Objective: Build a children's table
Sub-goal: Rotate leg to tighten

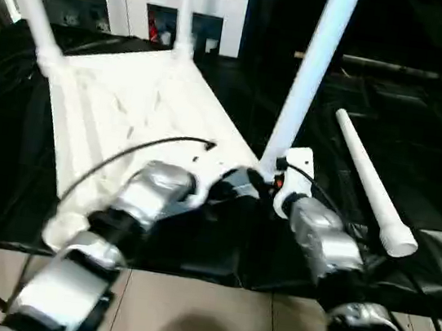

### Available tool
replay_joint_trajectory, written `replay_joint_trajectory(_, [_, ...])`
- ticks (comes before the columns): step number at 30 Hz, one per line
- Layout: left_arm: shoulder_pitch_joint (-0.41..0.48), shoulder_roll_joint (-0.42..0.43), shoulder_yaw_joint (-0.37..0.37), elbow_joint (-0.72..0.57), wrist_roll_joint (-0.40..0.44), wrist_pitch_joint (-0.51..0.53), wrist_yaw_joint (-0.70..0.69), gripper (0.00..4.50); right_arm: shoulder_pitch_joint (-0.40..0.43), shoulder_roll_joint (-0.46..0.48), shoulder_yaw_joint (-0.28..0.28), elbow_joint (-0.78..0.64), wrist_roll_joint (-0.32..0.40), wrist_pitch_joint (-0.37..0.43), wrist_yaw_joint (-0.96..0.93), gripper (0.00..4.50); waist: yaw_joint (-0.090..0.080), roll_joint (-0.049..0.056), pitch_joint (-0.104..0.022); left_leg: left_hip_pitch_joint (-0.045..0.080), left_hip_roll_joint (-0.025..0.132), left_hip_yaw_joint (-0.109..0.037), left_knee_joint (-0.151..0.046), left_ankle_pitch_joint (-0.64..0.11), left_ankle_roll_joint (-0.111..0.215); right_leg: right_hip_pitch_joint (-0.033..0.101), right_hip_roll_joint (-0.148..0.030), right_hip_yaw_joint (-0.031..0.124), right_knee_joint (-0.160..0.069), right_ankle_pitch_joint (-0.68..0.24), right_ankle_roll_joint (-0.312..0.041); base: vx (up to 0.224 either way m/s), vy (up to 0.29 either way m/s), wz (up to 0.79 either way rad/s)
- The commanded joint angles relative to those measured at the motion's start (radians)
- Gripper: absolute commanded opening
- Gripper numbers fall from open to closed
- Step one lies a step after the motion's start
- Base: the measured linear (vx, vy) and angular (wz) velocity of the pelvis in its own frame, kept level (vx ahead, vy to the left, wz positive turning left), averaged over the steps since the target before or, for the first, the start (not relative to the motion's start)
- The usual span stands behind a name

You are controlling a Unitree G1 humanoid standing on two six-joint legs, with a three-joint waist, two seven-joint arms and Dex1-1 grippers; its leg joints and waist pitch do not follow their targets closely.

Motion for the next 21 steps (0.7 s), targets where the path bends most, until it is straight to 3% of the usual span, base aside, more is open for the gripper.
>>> replay_joint_trajectory(1, [-0.004,-0.007,0.010,0.011,-0.016,-0.038,-0.003,0.00,0.000,0.023,0.028,0.035,-0.001,-0.014,0.041,2.77,0.002,-0.005,-0.072,0.006,0.014,-0.004,-0.070,-0.248,0.018,0.051,-0.051,0.042,-0.076,-0.307,-0.178,0.000,0.000,0.00])
replay_joint_trajectory(2, [-0.001,0.007,0.010,0.010,-0.017,-0.045,-0.014,0.00,-0.004,0.015,0.015,0.028,0.014,-0.034,0.054,3.33,0.002,-0.004,-0.072,0.006,0.014,-0.004,-0.069,-0.248,0.020,0.052,-0.051,0.043,-0.076,-0.306,-0.180,0.000,0.000,0.00])
replay_joint_trajectory(8, [0.024,0.062,0.002,-0.011,-0.024,-0.081,-0.099,0.00,-0.002,-0.062,0.044,-0.010,0.001,-0.035,0.170,3.91,0.004,-0.008,-0.070,0.005,0.014,-0.004,-0.069,-0.243,0.033,0.054,-0.051,0.041,-0.076,-0.319,-0.184,0.000,0.000,0.00])
replay_joint_trajectory(9, [0.029,0.077,0.000,-0.013,-0.023,-0.083,-0.120,0.00,-0.001,-0.082,0.047,-0.020,-0.001,-0.033,0.201,3.91,0.003,-0.012,-0.070,0.002,0.015,-0.004,-0.069,-0.242,0.036,0.057,-0.051,0.040,-0.076,-0.324,-0.181,0.000,0.000,0.00])
replay_joint_trajectory(12, [0.041,0.114,0.005,-0.022,-0.031,-0.115,-0.173,0.00,0.026,-0.163,0.095,-0.086,-0.013,-0.020,0.362,3.91,0.004,-0.009,-0.068,0.007,0.017,-0.003,-0.069,-0.259,0.040,0.051,-0.051,0.042,-0.080,-0.350,-0.175,0.000,0.000,0.00])
replay_joint_trajectory(15, [0.059,0.154,-0.001,-0.053,-0.050,-0.139,-0.266,0.00,0.072,-0.243,0.137,-0.189,0.010,-0.005,0.542,3.91,0.009,-0.007,-0.066,0.005,0.019,-0.006,-0.072,-0.262,0.046,0.056,-0.051,0.042,-0.080,-0.352,-0.165,0.000,0.000,0.00])
replay_joint_trajectory(21, [0.105,0.204,-0.025,-0.169,-0.108,-0.127,-0.445,0.00,0.107,-0.301,0.172,-0.255,0.030,0.009,0.671,3.91,0.007,-0.005,-0.069,0.007,0.023,-0.005,-0.071,-0.254,0.042,0.051,-0.052,0.043,-0.073,-0.316,-0.202,0.000,0.000,0.00])
